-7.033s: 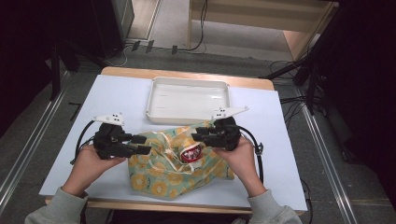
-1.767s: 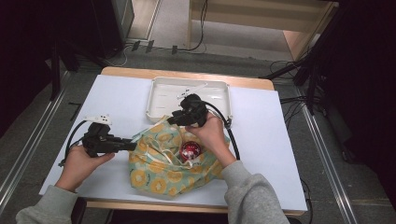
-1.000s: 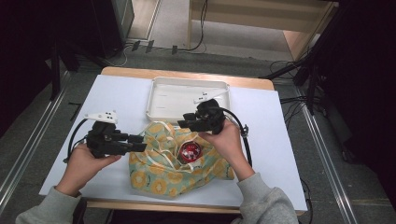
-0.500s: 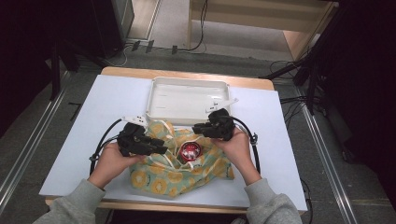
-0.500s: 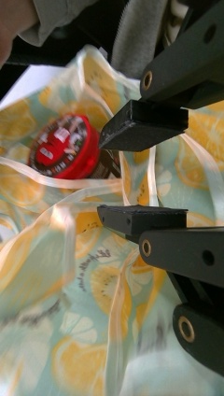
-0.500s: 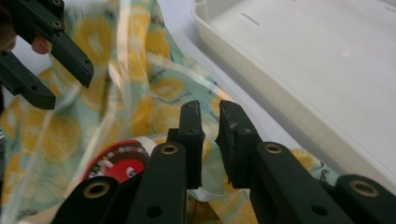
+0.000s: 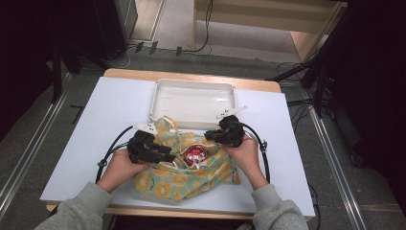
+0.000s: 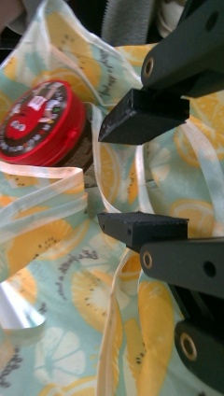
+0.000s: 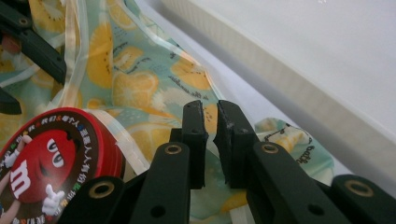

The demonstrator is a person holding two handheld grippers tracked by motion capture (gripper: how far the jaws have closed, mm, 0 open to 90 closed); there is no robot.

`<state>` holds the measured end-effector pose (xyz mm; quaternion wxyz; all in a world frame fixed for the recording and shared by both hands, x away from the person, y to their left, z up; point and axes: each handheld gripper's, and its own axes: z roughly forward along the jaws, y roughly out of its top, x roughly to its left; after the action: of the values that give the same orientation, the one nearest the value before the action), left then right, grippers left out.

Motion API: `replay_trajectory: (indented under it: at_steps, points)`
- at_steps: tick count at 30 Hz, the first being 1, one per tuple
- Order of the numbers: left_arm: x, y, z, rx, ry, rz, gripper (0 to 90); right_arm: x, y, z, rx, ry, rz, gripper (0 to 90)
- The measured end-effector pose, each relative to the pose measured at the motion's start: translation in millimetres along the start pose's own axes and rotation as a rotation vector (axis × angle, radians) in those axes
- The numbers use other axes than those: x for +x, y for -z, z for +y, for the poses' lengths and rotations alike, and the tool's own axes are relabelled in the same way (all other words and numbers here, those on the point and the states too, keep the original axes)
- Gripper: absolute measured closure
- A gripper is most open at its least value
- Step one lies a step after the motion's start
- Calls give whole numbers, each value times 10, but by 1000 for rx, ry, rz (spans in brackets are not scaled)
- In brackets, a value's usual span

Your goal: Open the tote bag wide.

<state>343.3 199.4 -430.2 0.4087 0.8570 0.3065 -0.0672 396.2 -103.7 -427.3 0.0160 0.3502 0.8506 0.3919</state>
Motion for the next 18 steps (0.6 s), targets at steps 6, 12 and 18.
replay_trajectory:
  at_steps: [6,12,18]
  points:
    - [2,-38,-18,37,-20,3,529,-35,22,-63,11,1,-27,835]
    - [-86,-21,-136,56,-9,-38,557,-140,51,-169,20,-33,-47,838]
    - [-174,-3,-295,79,18,-76,635,-154,51,-220,28,-36,-57,839]
